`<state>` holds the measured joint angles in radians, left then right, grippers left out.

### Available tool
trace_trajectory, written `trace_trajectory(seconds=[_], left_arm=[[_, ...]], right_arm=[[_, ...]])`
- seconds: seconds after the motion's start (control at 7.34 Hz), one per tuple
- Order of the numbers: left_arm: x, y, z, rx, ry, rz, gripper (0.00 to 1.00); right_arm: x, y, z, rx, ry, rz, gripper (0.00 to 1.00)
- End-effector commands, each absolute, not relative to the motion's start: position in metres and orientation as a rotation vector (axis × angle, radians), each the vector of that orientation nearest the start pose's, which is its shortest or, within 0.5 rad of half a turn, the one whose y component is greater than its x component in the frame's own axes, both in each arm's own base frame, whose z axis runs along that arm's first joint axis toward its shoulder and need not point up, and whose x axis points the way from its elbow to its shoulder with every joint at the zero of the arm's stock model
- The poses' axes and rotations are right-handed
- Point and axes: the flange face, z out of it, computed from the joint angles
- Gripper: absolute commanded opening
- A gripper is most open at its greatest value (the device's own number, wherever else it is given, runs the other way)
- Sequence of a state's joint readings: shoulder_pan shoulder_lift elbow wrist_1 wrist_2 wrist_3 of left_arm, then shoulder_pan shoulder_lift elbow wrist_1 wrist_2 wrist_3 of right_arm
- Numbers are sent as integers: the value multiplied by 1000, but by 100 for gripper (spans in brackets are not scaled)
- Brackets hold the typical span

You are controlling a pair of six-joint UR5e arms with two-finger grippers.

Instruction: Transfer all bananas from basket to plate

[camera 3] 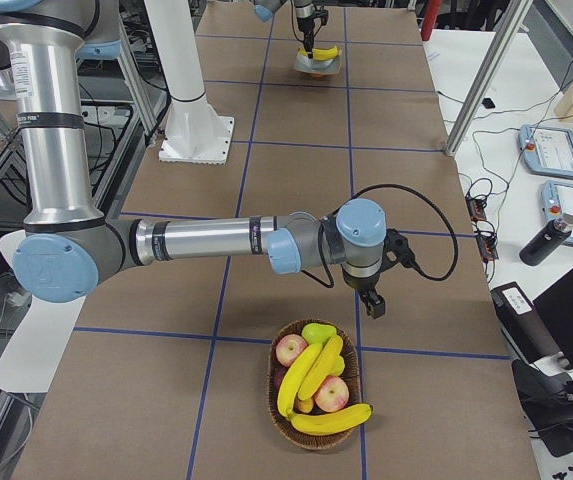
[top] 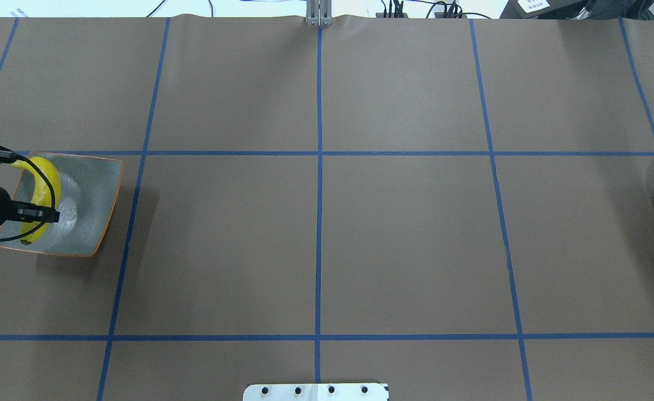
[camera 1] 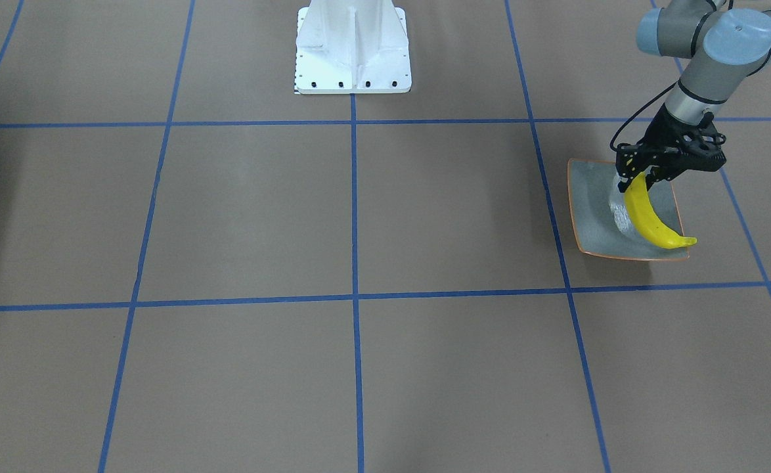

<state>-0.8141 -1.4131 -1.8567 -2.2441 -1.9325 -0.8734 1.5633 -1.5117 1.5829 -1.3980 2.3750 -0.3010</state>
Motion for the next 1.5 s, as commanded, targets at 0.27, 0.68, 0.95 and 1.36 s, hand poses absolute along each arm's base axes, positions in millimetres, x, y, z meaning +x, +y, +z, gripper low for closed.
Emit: trace_trajectory(seconds=[0.27, 0.68, 0.95, 1.36], left_arm=[[205, -429, 496, 404, 842, 128, 100], [161, -450, 468, 401, 957, 159, 100], [162, -452, 464, 409, 961, 162, 100], [161, -452, 464, 414, 960, 159, 100]], right_arm=[[84, -511, 666, 323, -740, -460, 100], [72, -519, 668, 409, -706, -595, 100], [46, -524, 676, 421, -704, -737, 100], [35, -513, 723, 392, -715, -878, 100]])
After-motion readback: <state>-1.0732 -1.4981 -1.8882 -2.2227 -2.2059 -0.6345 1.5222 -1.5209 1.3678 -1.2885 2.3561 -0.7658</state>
